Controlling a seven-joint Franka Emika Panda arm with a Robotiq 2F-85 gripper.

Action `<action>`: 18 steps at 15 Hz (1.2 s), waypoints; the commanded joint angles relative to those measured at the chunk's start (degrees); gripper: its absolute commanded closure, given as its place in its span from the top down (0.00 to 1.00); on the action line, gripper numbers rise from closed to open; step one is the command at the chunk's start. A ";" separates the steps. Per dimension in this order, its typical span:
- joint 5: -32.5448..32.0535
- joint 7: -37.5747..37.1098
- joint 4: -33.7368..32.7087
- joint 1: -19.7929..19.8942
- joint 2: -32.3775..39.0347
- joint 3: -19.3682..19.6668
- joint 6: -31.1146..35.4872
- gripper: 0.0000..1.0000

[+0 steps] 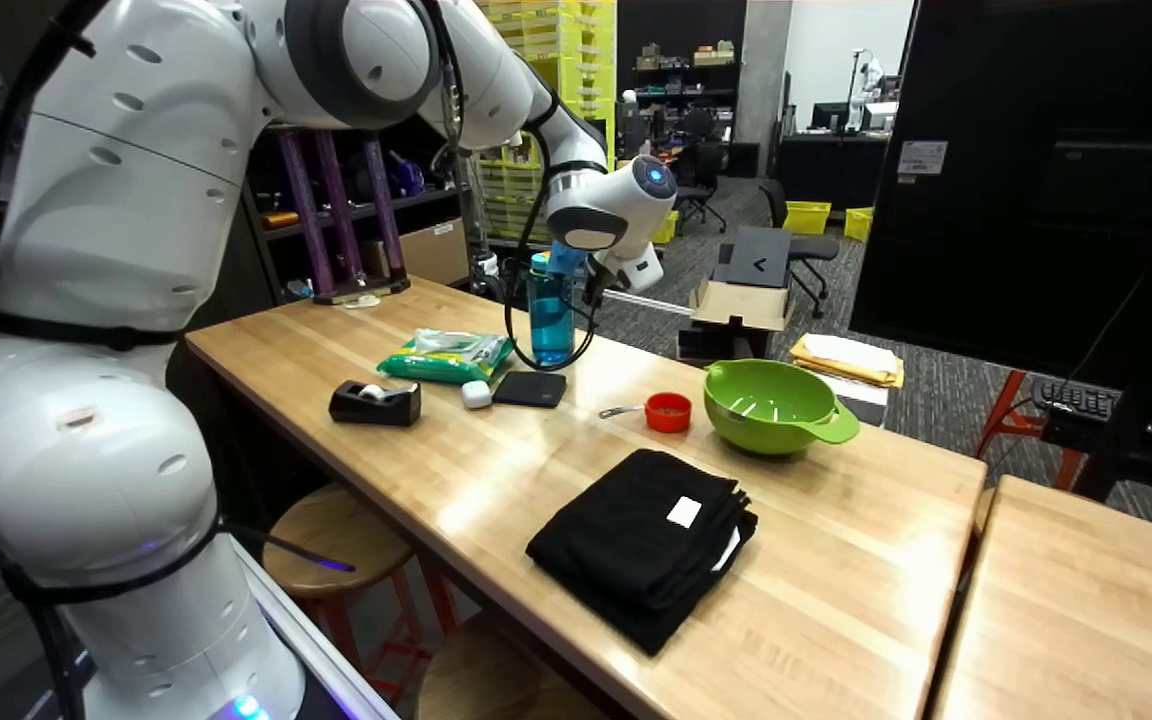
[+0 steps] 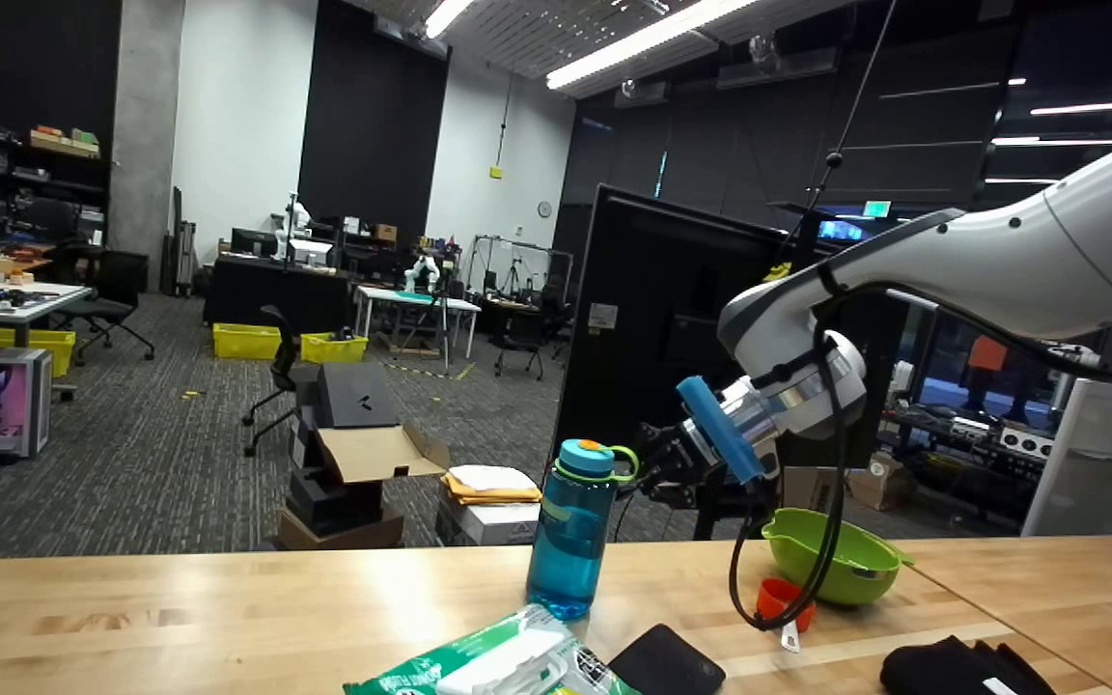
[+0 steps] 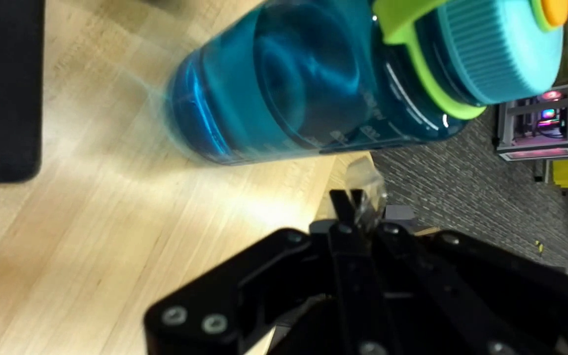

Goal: Remove the straw from the orange bowl and put it on the table

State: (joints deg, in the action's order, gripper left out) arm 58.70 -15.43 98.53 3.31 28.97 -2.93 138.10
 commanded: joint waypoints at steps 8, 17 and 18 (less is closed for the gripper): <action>5.44 5.16 15.61 -1.22 -12.93 0.38 1.96 0.01; 7.78 7.51 28.22 -0.44 -24.39 3.02 3.86 0.01; 7.67 8.07 29.40 -0.18 -25.74 3.51 3.88 0.01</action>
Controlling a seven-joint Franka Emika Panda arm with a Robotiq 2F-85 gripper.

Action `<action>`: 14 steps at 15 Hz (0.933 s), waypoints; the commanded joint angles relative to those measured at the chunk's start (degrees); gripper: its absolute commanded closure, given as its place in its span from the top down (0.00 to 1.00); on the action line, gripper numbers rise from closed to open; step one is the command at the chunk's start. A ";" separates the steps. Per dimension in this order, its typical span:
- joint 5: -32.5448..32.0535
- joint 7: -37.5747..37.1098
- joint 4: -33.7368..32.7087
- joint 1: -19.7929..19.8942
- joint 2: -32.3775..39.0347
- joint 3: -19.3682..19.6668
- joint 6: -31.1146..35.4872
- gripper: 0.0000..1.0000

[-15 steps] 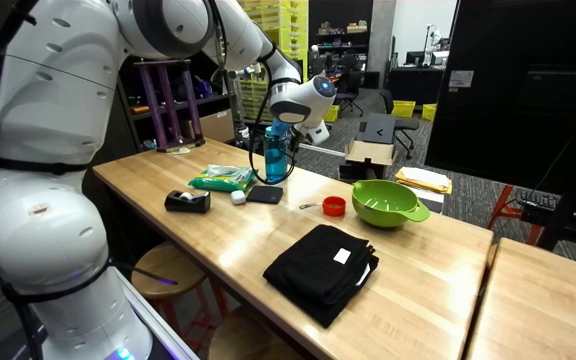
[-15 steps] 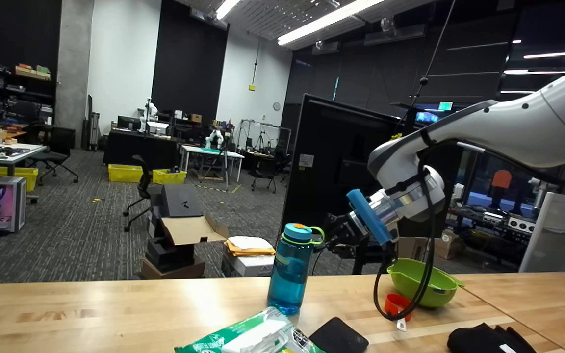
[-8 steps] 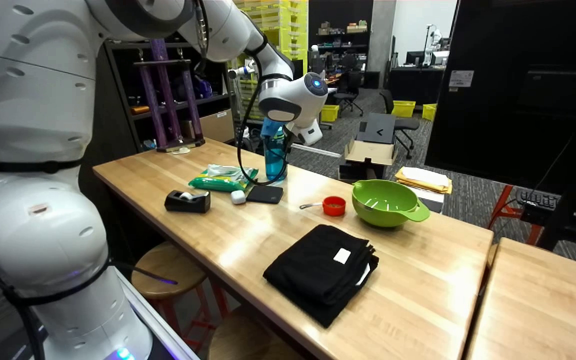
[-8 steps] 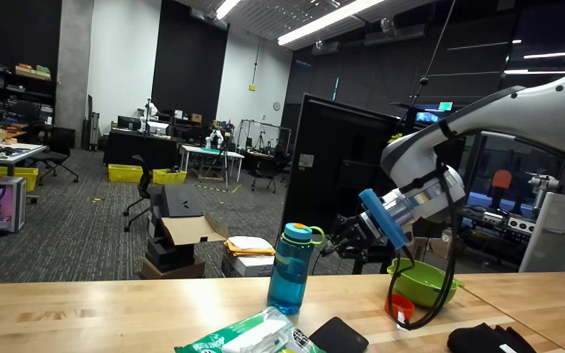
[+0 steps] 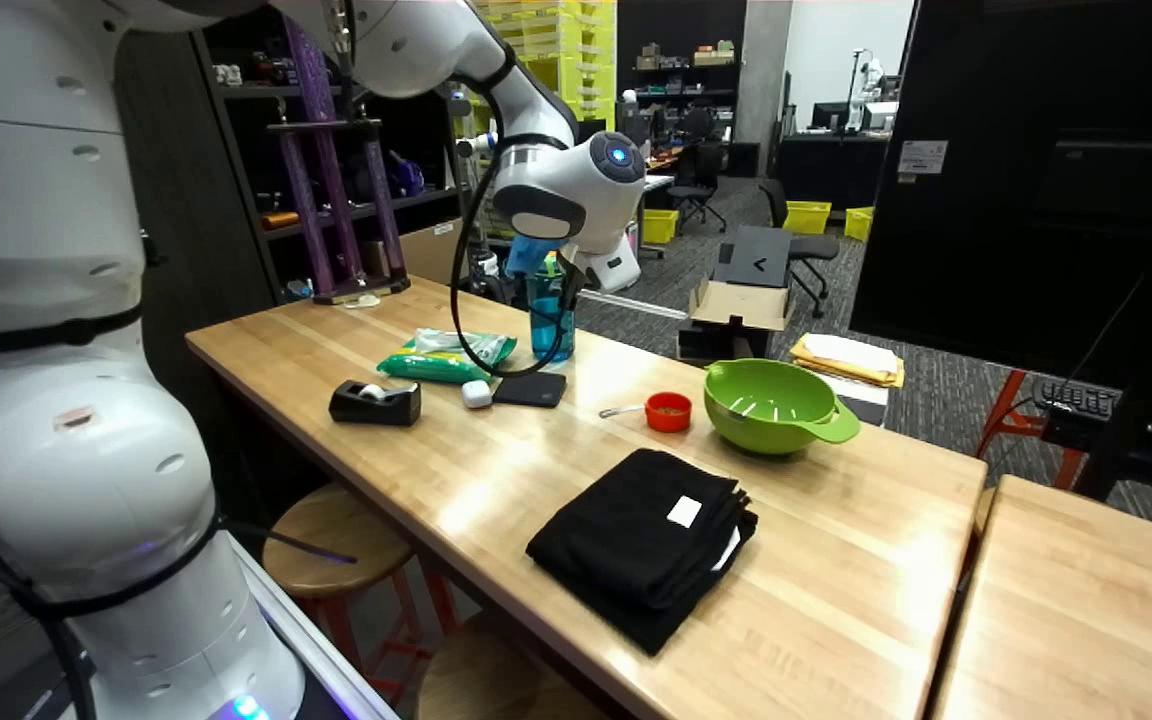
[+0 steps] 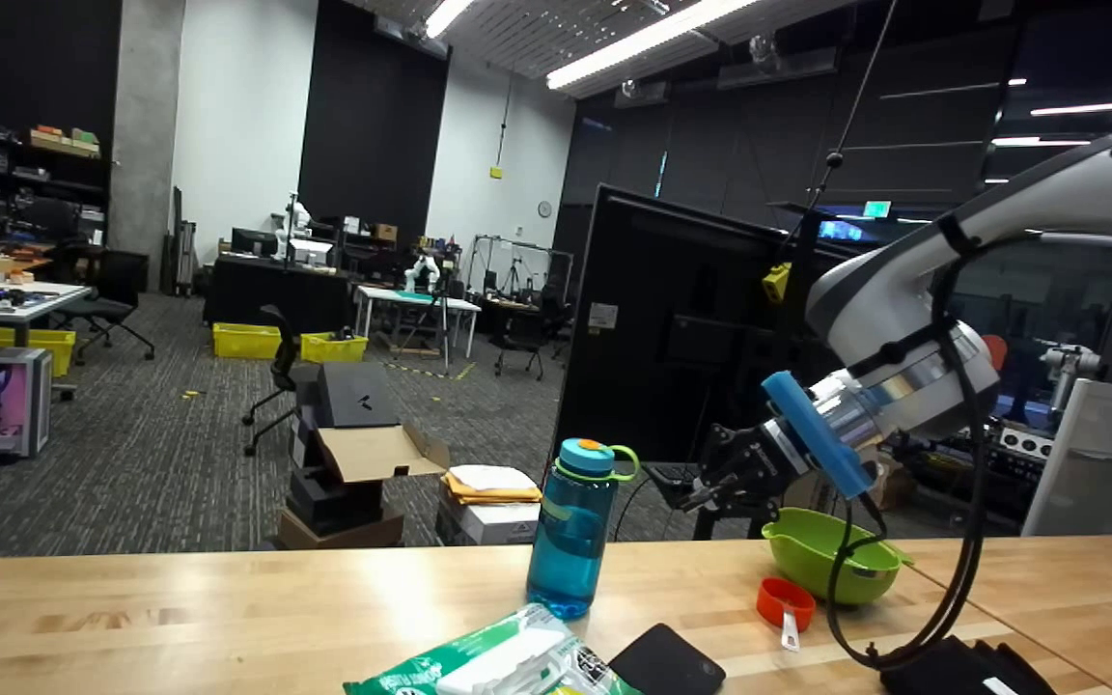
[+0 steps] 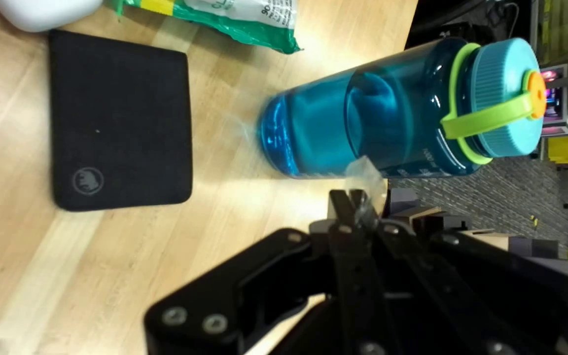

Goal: Remove the straw from the orange bowl and put it on the table

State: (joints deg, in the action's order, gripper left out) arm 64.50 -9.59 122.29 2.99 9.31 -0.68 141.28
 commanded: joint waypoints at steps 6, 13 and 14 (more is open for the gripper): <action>2.09 6.65 11.12 2.31 -12.88 4.68 -1.02 0.01; 8.90 15.15 11.57 4.60 -13.81 8.51 -6.17 0.01; 9.84 16.38 11.23 4.85 -13.36 8.89 -7.16 0.01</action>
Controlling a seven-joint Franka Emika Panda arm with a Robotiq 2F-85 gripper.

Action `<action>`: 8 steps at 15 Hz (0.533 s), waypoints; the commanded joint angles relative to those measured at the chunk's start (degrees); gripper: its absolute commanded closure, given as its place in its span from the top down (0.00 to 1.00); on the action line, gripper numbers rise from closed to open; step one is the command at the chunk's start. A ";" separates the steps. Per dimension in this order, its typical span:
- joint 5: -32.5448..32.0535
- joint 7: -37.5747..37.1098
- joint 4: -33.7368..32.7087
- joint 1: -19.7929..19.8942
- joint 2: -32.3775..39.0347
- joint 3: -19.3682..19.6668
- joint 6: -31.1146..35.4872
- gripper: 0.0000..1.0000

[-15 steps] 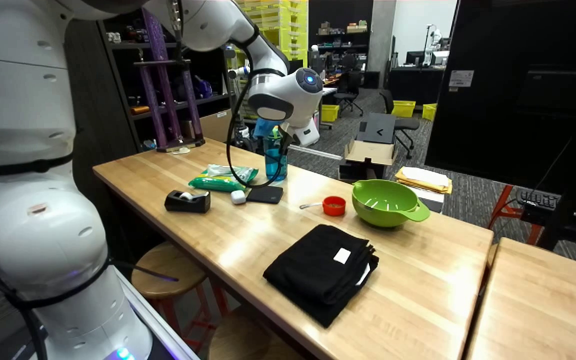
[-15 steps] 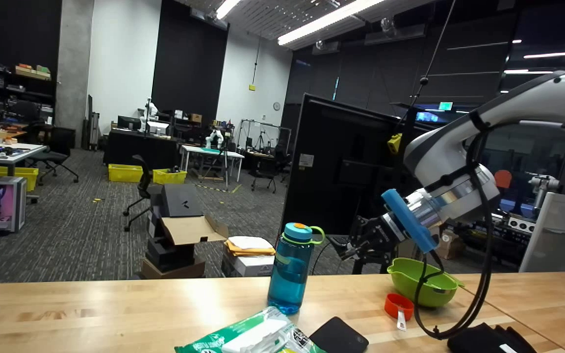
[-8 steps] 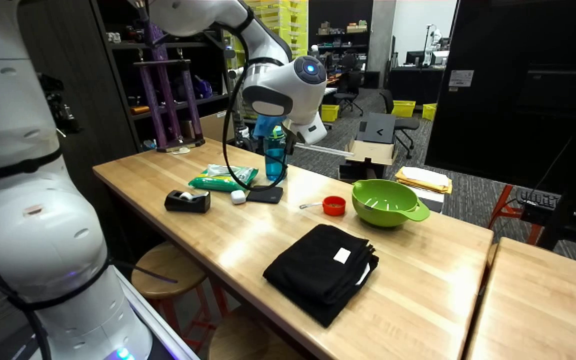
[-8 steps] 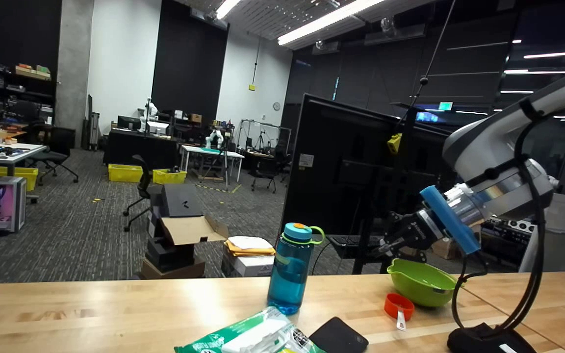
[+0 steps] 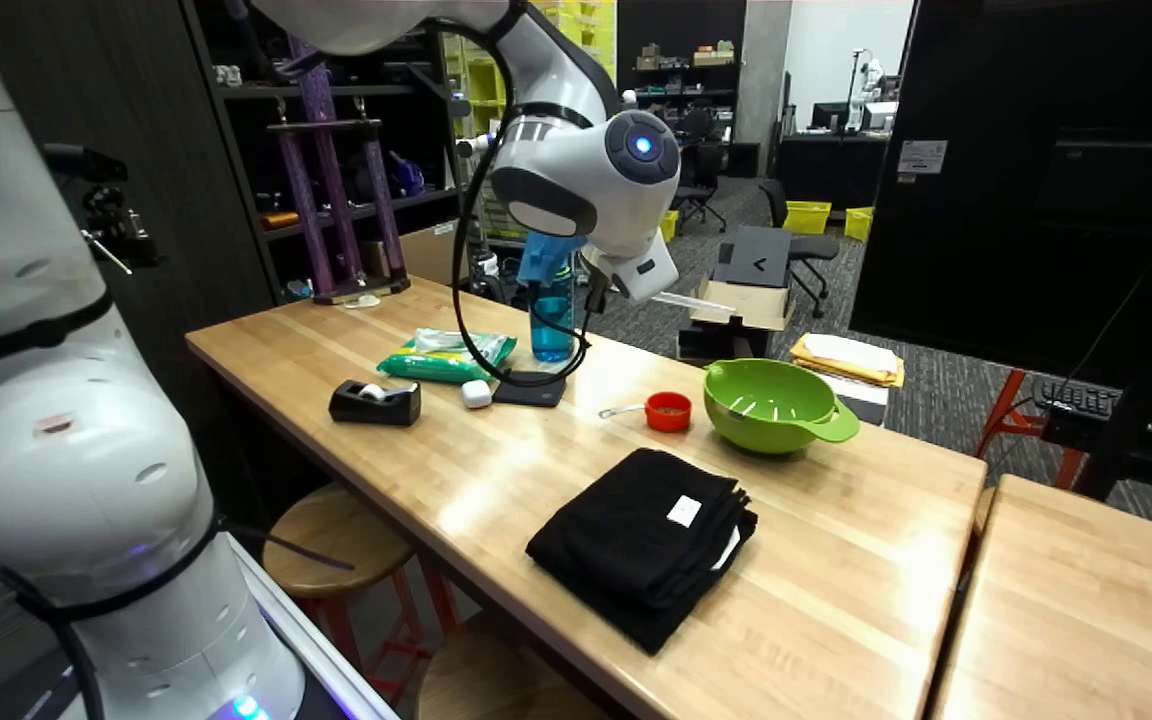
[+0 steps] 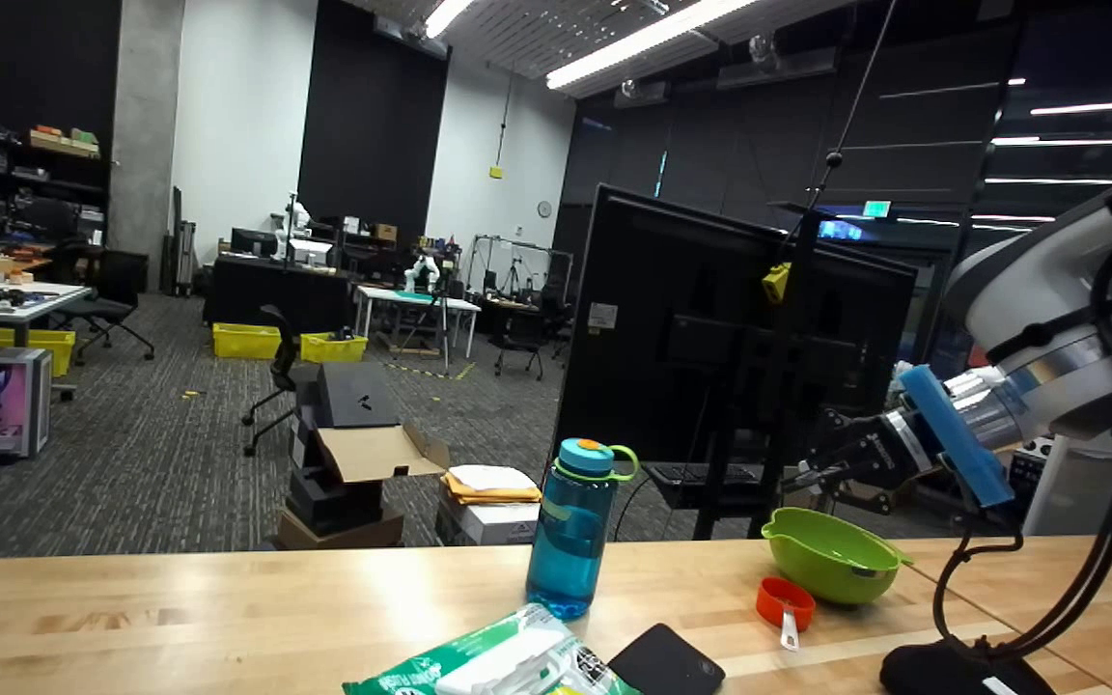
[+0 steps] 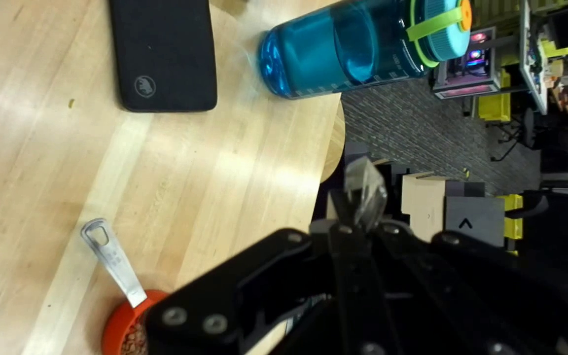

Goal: Remove the straw from the orange bowl and put it on the table

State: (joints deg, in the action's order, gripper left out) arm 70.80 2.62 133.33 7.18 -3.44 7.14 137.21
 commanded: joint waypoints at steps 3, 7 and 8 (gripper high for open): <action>6.43 6.51 -0.64 1.28 0.59 1.92 -4.91 0.01; 10.86 7.57 -0.93 1.79 1.57 2.45 -4.85 0.01; 12.02 7.50 -0.81 1.82 1.70 2.51 -4.60 0.01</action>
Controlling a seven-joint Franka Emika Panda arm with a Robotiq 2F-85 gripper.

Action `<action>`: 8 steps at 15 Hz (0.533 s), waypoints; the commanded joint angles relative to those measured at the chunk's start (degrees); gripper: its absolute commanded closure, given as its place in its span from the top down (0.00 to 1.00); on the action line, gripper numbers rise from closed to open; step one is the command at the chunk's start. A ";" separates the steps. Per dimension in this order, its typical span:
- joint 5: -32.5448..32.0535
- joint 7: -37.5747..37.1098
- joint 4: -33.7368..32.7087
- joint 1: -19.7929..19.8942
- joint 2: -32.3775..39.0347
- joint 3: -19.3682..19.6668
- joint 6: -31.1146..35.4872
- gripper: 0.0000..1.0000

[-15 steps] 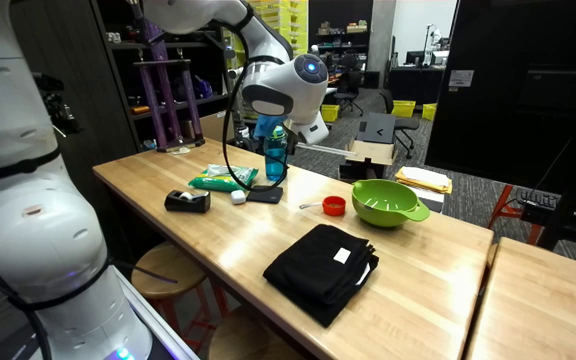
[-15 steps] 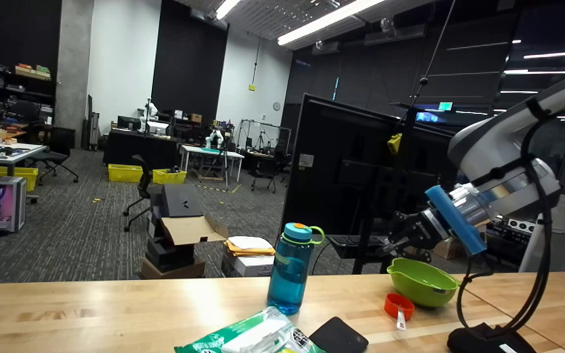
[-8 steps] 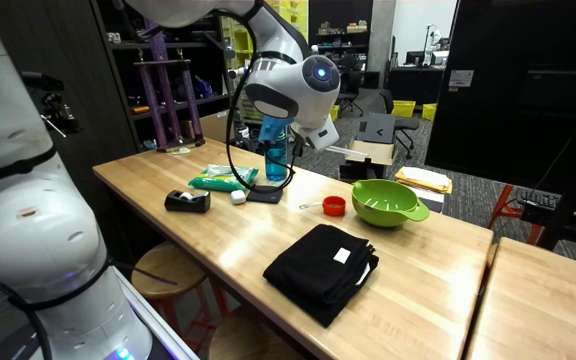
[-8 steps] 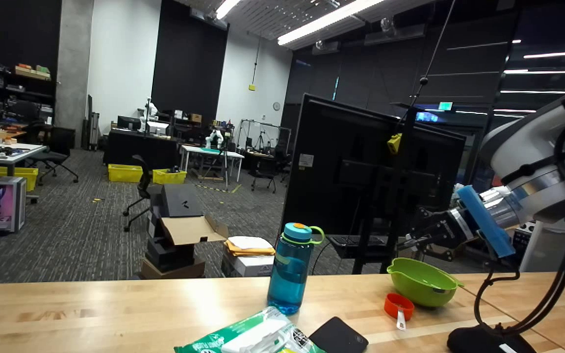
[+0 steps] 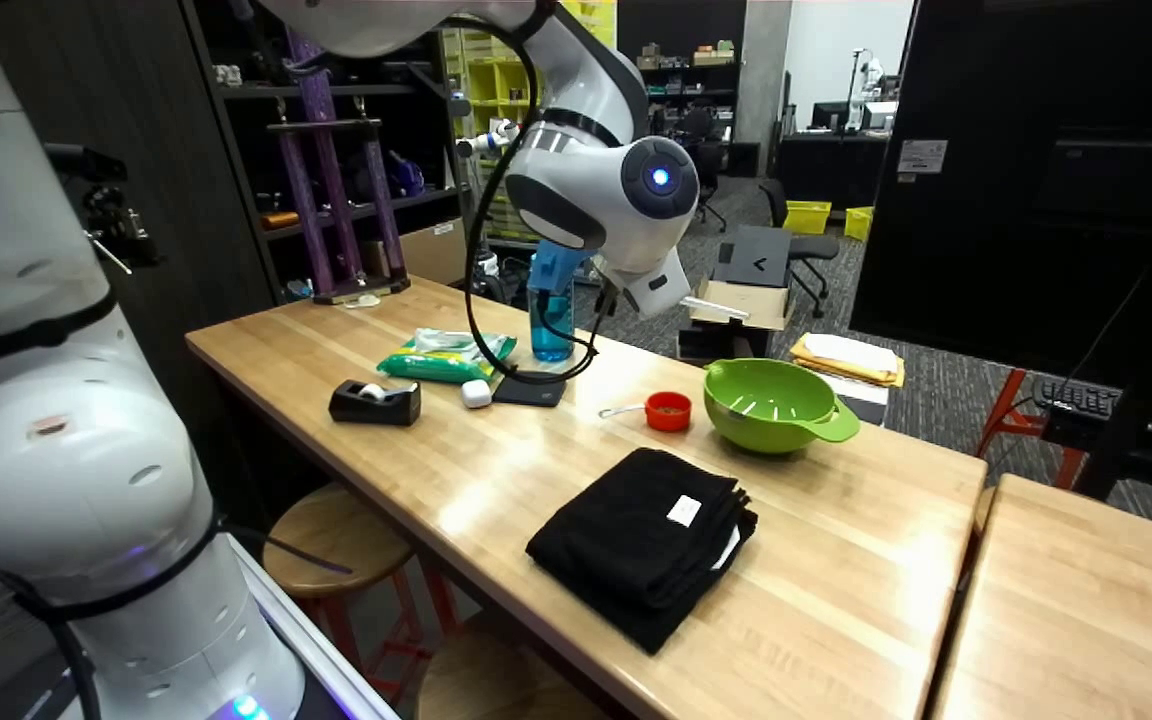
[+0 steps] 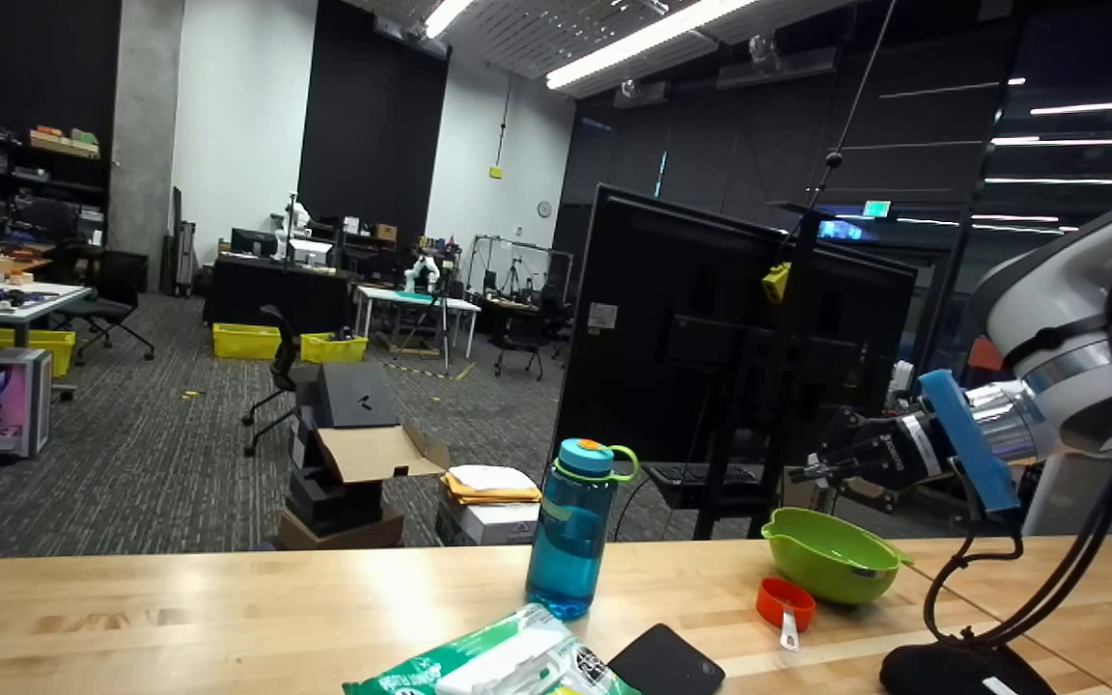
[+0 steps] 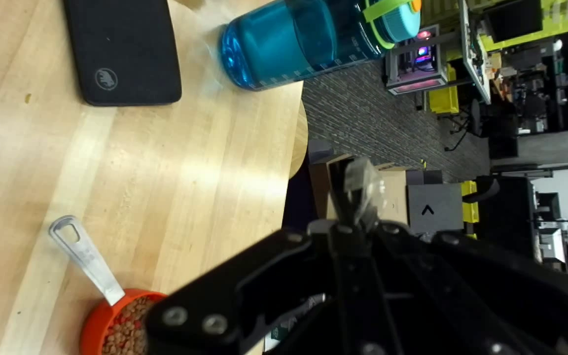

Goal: Remove the straw from the orange bowl and put it on the table

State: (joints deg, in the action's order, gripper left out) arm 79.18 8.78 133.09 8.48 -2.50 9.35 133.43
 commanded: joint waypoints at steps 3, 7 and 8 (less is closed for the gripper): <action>6.25 2.21 -0.59 0.80 1.42 0.52 -1.47 0.01; 7.80 4.89 0.16 2.64 1.76 2.33 -5.91 0.01; 8.33 5.33 0.15 3.08 2.08 2.76 -6.92 0.01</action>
State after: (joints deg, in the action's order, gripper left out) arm 84.92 11.37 133.08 10.16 -0.90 10.95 129.97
